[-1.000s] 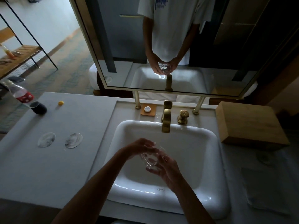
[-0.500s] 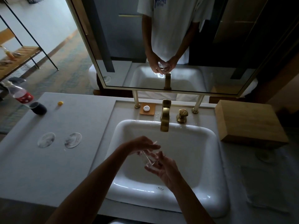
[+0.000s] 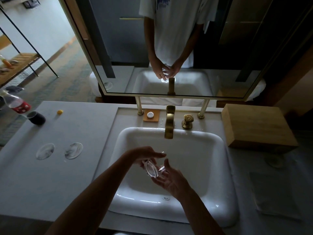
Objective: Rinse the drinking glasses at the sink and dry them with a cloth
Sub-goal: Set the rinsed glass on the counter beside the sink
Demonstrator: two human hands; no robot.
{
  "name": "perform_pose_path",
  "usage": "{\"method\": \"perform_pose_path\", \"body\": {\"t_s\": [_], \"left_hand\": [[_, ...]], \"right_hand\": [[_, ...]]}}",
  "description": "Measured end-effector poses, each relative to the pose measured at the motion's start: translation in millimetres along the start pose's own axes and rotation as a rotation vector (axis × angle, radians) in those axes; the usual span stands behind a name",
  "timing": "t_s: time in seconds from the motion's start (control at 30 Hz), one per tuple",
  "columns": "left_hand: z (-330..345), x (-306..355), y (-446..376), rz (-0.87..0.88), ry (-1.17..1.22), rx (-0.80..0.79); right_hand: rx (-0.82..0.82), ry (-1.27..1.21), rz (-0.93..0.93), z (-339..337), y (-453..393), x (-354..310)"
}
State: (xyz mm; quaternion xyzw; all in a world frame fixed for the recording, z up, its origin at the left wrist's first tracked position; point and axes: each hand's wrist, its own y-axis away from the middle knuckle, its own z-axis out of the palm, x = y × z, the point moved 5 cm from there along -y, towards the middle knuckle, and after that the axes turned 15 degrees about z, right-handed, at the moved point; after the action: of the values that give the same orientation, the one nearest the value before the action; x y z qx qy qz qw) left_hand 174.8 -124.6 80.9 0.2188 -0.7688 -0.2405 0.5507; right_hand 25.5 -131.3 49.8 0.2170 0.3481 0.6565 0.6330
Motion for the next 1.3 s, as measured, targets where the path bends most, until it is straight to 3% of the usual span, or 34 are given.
{"method": "perform_pose_path", "body": {"t_s": [0.17, 0.33, 0.5, 0.63, 1.3], "left_hand": [[8, -9, 2, -0.043, 0.085, -0.016], [4, -1, 2, 0.040, 0.102, 0.131], [17, -22, 6, -0.111, 0.143, 0.029], [16, -19, 8, -0.051, 0.163, 0.122], [33, -33, 20, -0.066, 0.225, 0.202]], "right_hand": [[0.045, 0.018, 0.049, -3, 0, 0], [-0.002, 0.094, 0.020, -1, 6, -9], [0.088, 0.047, 0.096, -5, 2, 2], [0.047, 0.073, 0.082, -5, 6, -1], [0.137, 0.196, 0.097, -11, 13, 6]]}}
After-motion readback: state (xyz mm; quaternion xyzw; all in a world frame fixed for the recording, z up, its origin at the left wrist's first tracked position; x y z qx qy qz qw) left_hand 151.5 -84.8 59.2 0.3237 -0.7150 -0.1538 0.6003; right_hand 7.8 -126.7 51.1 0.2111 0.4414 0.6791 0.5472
